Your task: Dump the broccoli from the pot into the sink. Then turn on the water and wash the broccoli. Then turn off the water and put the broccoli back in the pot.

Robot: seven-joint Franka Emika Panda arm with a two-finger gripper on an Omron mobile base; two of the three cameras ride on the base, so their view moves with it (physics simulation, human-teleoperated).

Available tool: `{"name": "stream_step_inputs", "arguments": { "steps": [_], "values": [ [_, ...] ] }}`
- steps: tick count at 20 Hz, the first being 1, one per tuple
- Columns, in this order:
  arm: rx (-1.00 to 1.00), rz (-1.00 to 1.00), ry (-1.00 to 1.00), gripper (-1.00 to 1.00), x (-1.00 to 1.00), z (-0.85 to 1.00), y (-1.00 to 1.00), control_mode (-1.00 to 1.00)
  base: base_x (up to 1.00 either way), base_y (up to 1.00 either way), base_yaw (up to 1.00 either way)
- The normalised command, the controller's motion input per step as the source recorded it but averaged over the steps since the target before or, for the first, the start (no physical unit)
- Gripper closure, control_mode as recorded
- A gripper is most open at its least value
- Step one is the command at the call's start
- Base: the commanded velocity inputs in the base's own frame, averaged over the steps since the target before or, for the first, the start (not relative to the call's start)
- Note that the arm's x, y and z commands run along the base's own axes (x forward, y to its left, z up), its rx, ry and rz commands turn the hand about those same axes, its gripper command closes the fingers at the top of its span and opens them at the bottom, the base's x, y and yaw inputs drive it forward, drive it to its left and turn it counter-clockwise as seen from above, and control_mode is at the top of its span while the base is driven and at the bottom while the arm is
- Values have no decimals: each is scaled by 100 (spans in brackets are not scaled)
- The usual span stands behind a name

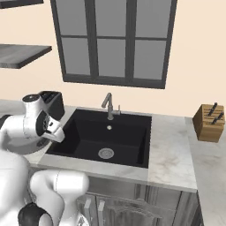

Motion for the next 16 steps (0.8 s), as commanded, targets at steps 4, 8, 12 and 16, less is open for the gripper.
{"name": "stream_step_inputs", "arguments": {
  "steps": [4,8,12,16],
  "values": [
    [7,-10,0,100,-7,51,-72,-100,0,0,0],
    [9,-12,0,100,1,46,-60,-100,0,0,0],
    [11,-10,1,100,27,41,-37,-100,0,0,0],
    [11,-10,9,100,58,37,-10,-100,0,0,0]
  ]
}}
